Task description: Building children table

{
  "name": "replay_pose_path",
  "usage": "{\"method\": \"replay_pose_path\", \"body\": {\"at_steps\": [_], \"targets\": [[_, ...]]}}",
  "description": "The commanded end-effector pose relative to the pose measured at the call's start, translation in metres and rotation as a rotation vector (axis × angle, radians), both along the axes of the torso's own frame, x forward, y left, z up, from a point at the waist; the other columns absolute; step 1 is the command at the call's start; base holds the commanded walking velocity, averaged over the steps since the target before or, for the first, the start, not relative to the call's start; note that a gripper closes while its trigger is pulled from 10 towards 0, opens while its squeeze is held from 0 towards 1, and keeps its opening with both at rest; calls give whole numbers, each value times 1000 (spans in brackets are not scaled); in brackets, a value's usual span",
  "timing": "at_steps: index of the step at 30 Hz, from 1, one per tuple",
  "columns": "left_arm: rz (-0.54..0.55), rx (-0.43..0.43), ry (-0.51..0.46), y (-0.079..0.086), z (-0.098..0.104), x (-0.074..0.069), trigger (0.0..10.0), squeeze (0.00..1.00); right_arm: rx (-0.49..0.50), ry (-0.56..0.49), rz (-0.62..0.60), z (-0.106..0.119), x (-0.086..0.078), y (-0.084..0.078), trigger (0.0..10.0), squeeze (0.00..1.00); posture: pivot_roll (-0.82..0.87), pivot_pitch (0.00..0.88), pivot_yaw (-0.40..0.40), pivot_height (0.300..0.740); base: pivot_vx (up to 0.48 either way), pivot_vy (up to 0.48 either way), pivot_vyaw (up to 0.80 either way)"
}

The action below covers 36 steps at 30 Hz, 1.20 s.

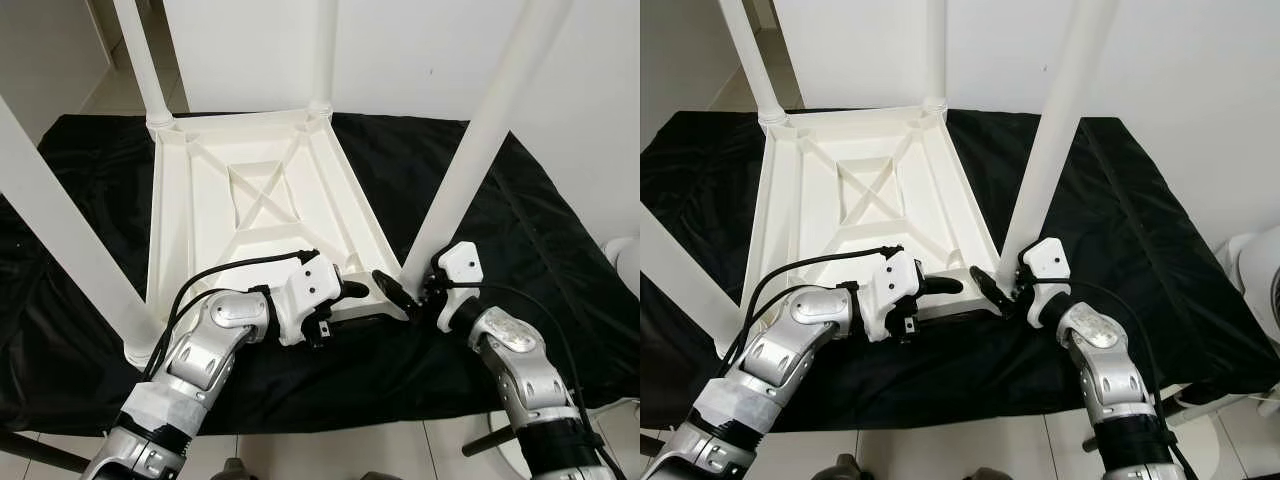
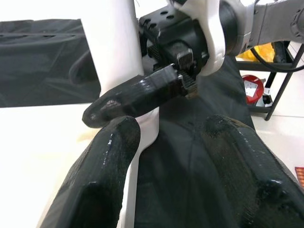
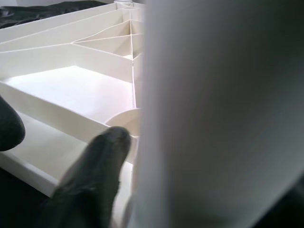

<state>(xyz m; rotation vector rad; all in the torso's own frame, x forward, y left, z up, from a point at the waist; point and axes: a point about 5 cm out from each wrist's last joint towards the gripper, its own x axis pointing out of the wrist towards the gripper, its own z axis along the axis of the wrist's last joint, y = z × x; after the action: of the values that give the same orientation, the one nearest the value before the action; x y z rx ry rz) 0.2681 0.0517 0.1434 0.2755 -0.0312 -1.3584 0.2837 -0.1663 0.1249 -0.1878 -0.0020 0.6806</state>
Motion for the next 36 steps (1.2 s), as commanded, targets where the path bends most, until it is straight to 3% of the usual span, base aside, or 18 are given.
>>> {"method": "replay_pose_path", "body": {"at_steps": [1,2,10,11,16,19,23,24,27,30,32,34,36], "targets": [[28,12,-1,0,-2,2,10000,0,-17,31,55,-6,0,7,2824,0,19,0,-18,740,0,0,0],[32,12,-1,1,-2,2,10000,0,-9,44,63,-8,0,7,0,0,19,0,-19,740,0,0,0],[41,19,0,4,-4,2,10000,0,55,78,56,-17,-5,2,0,0,20,0,-23,740,0,0,0],[49,17,-7,3,-3,2,10000,0,75,68,19,-16,-4,0,10000,0,20,0,-26,740,0,0,0],[62,16,-22,3,-3,3,10000,0,110,39,-81,-15,-3,-4,10000,0,17,0,-27,740,0,0,0],[59,17,-21,3,-3,2,10000,0,126,41,-279,-17,-3,-9,10000,0,16,0,-30,740,0,0,0],[58,15,-18,3,-3,2,10000,0,128,34,-336,-17,-4,-9,10000,0,15,0,-31,740,0,0,0],[60,12,-17,4,-3,2,10000,0,163,44,-422,-18,-7,-10,10000,0,14,0,-30,740,0,0,0],[62,10,-12,4,-4,2,10000,0,187,50,-486,-18,-9,-9,10000,0,12,0,-28,740,0,0,0],[62,3,-6,4,-3,2,10000,0,199,40,-623,-19,-18,2,10000,0,8,0,-25,740,0,0,0],[62,3,-6,4,-3,2,10000,0,199,40,-623,-19,-18,2,10000,0,8,0,-25,740,0,0,0],[61,1,-11,3,-2,4,10000,0,189,-4,-767,-15,-24,16,10000,0,7,0,-26,740,0,0,0],[61,1,-11,3,-2,4,10000,0,189,-4,-767,-15,-24,16,10000,0,7,0,-26,740,0,0,0]]}}
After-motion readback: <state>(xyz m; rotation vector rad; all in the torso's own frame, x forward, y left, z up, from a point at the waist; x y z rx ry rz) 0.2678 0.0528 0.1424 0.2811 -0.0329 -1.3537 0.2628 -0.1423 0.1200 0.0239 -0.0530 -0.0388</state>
